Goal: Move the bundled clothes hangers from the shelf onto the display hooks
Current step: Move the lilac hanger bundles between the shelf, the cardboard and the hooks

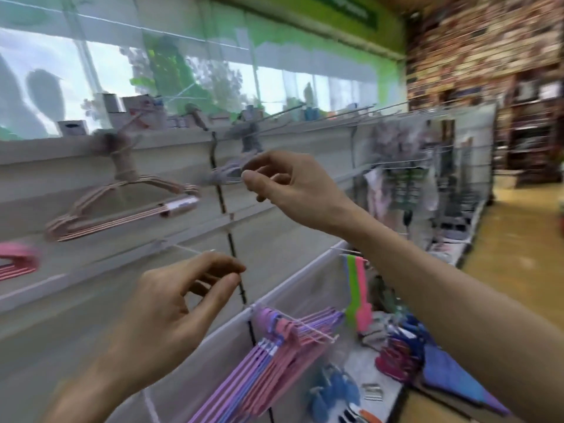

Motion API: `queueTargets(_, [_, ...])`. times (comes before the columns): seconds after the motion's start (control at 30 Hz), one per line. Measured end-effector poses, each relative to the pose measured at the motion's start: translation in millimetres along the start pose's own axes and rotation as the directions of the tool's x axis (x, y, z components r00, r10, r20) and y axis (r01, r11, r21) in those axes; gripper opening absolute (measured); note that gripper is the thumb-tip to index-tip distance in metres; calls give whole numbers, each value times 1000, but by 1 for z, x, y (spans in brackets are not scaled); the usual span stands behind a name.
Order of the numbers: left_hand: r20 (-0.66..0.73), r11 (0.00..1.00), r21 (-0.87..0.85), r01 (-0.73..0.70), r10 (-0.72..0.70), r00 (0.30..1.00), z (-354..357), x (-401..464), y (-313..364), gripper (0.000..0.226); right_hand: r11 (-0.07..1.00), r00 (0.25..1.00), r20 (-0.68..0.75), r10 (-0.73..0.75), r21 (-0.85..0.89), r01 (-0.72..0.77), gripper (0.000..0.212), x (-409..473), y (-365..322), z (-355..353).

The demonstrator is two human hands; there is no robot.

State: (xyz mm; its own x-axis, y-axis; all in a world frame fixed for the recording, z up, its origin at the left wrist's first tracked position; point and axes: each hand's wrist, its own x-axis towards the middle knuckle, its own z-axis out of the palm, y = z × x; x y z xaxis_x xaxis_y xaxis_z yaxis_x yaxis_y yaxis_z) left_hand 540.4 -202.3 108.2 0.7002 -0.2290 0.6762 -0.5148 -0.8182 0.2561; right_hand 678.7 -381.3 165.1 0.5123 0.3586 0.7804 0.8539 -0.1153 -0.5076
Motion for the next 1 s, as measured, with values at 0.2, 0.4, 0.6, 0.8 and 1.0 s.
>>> queueTargets(0.2, [40, 979, -166, -116, 124, 991, 105, 67, 56, 24, 980, 991, -64, 115, -158, -124, 24, -49, 48, -134])
queueTargets(0.4, [55, 913, -328, -242, 274, 960, 215, 125, 121, 14, 914, 967, -151, 206, -323, -245, 25, -104, 88, -263])
queueTargets(0.6, [152, 849, -433, -304, 401, 903, 316, 165, 171, 19, 811, 902, -296, 315, -409, -418, 21, -157, 126, -364])
queueTargets(0.8, [205, 784, -531, -321, 487, 849, 395, 208, 199, 14, 717, 826, -422, 374, -434, -546, 15, -193, 169, -435])
queueTargets(1.0, [218, 708, -623, -332, 564, 796, 477, 262, 208, 19, 653, 787, -482, 386, -460, -602, 11, -198, 230, -489])
